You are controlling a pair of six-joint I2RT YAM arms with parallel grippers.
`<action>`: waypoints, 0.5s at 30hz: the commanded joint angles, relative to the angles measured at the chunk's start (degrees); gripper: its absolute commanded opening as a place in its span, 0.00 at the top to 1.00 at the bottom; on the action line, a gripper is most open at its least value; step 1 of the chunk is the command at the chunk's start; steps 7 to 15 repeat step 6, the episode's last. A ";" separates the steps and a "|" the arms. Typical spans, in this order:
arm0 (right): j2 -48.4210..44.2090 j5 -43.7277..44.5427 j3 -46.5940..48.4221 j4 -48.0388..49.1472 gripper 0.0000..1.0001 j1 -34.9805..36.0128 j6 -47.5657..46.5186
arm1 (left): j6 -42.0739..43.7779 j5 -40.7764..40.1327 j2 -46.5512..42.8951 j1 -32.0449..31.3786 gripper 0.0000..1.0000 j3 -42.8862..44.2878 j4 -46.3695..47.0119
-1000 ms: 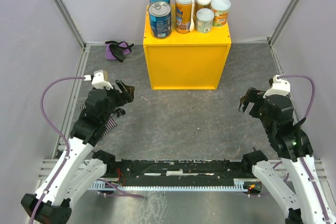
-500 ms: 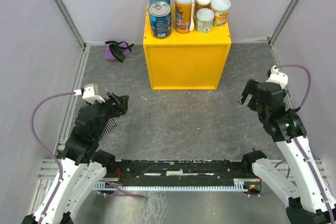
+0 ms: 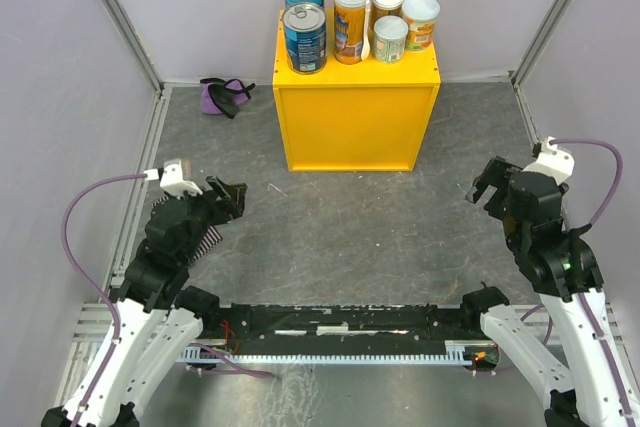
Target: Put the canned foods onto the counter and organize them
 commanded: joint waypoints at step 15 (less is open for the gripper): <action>-0.83 1.34 -0.82 0.96 0.01 0.29 -0.85 | -2.29 1.64 0.46 0.23 0.17 3.20 0.32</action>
